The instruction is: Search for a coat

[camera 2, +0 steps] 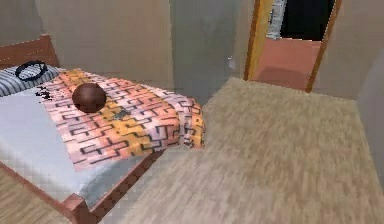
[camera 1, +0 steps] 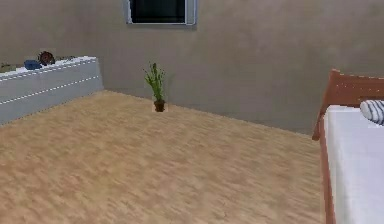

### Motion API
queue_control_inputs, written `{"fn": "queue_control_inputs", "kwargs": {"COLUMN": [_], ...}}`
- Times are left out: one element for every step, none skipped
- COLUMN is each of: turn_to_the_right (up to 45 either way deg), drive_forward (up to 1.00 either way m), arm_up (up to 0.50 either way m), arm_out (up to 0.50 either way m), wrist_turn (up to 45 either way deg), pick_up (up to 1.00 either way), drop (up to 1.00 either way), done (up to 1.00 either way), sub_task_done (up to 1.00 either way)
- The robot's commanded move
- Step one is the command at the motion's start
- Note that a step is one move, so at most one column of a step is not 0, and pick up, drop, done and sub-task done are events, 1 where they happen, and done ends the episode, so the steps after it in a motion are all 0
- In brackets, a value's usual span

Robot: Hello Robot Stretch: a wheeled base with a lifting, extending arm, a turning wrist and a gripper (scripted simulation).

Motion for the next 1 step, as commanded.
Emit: {"fn": "queue_control_inputs", "kwargs": {"turn_to_the_right": [0.0], "drive_forward": [0.6], "arm_up": [0.0], "arm_out": [0.0], "wrist_turn": [0.0], "pick_up": [0.0], "drop": [0.0], "done": [0.0], "sub_task_done": [0.0]}}
